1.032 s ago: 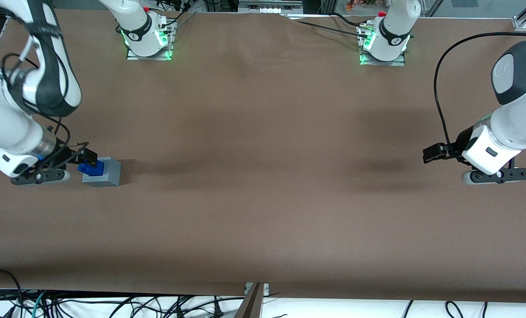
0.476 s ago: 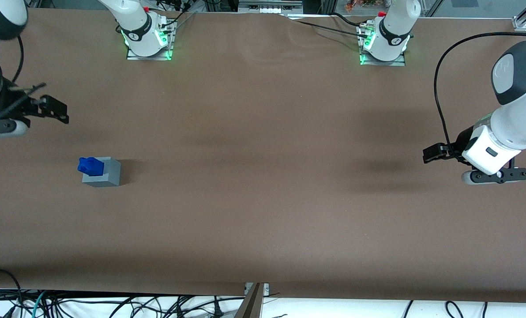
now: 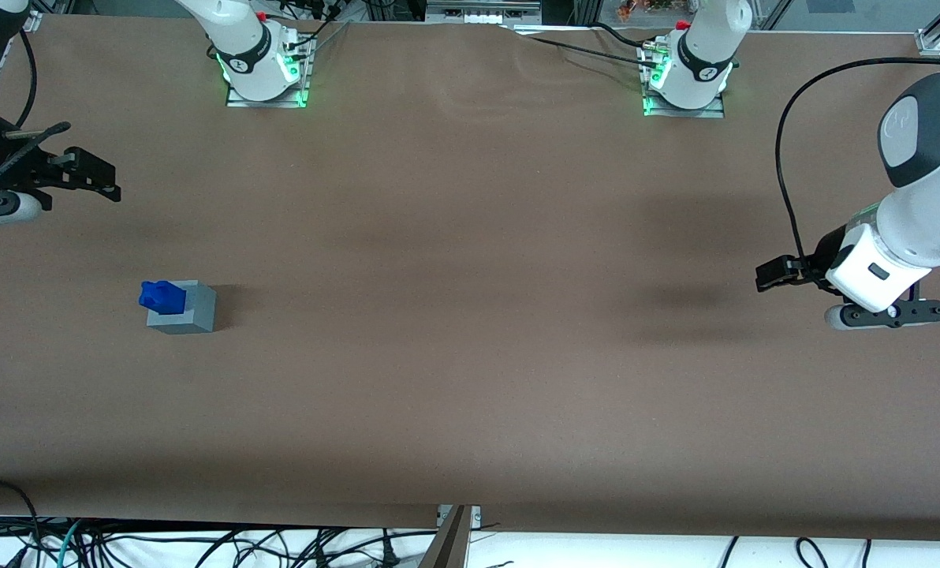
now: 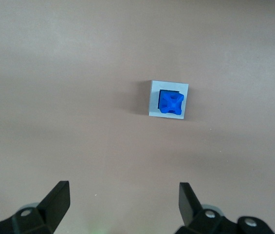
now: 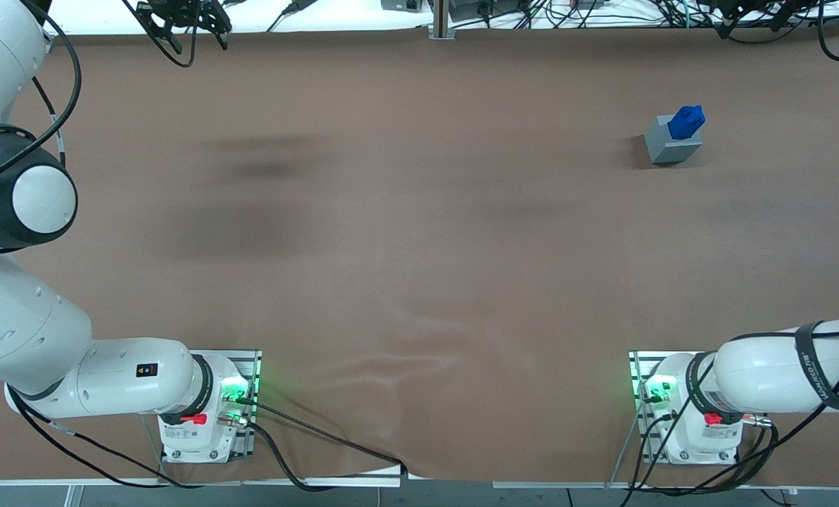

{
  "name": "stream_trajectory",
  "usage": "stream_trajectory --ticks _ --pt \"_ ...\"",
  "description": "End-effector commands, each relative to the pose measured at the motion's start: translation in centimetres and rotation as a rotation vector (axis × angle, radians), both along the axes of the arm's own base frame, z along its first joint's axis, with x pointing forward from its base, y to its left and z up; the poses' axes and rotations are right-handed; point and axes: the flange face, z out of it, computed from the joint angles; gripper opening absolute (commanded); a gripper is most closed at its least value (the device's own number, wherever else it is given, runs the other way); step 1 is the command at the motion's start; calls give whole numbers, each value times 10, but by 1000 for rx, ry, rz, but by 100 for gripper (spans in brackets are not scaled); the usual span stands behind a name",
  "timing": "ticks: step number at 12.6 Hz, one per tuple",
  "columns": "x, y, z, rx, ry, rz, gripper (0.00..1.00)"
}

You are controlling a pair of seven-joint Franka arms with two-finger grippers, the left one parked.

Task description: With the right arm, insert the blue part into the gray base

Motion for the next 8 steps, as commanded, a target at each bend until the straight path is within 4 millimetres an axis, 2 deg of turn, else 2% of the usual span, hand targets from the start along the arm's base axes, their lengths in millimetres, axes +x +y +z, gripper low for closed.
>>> stream_trajectory --ticks 1,8 --pt "0 -1 5 23 4 11 99" --pt "2 -3 4 14 -1 10 99"
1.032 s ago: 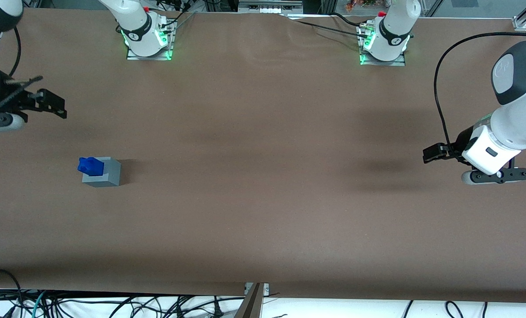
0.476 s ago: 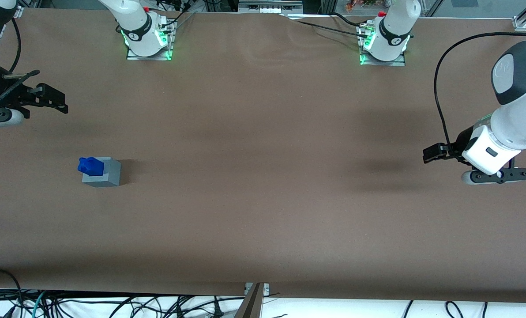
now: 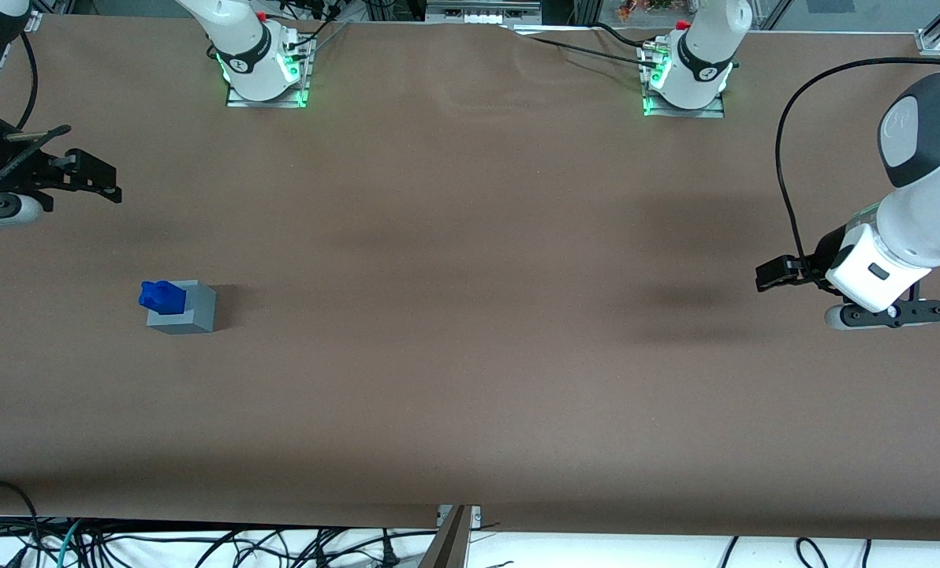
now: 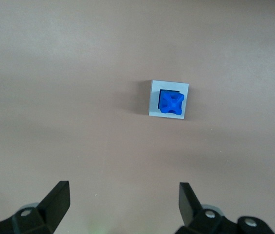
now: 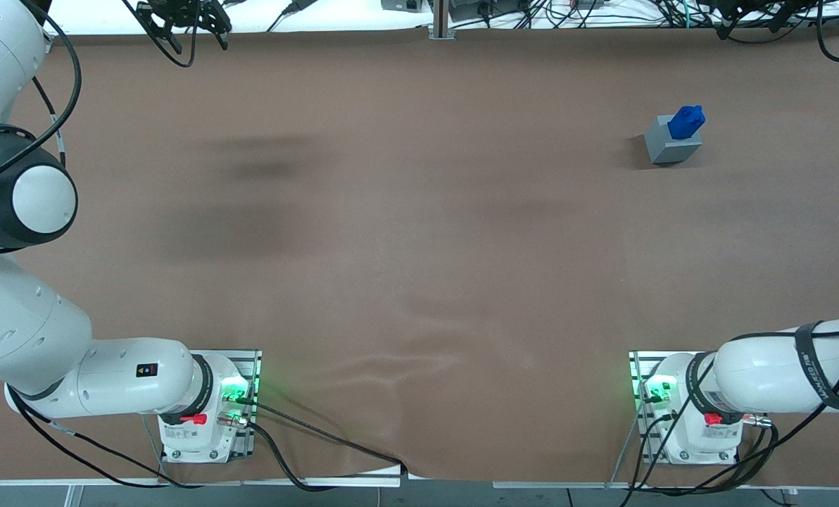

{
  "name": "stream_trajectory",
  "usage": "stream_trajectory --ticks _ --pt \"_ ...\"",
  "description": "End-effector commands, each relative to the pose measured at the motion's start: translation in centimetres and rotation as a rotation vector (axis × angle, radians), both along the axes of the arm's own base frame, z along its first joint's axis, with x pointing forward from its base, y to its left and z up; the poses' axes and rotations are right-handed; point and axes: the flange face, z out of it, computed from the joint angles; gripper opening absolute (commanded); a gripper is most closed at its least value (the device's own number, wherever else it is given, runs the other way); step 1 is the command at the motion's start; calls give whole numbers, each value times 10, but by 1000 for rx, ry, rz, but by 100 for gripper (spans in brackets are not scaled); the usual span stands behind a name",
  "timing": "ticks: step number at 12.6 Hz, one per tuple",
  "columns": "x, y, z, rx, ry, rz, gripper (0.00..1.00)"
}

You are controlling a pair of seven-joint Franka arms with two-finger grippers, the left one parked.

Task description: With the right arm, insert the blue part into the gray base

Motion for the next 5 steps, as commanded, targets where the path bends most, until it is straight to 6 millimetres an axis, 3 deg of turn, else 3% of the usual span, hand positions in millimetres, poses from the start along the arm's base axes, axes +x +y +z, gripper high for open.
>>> stream_trajectory --ticks 1,5 --pt "2 -2 5 12 1 10 99" --pt "2 -2 5 12 -2 8 99"
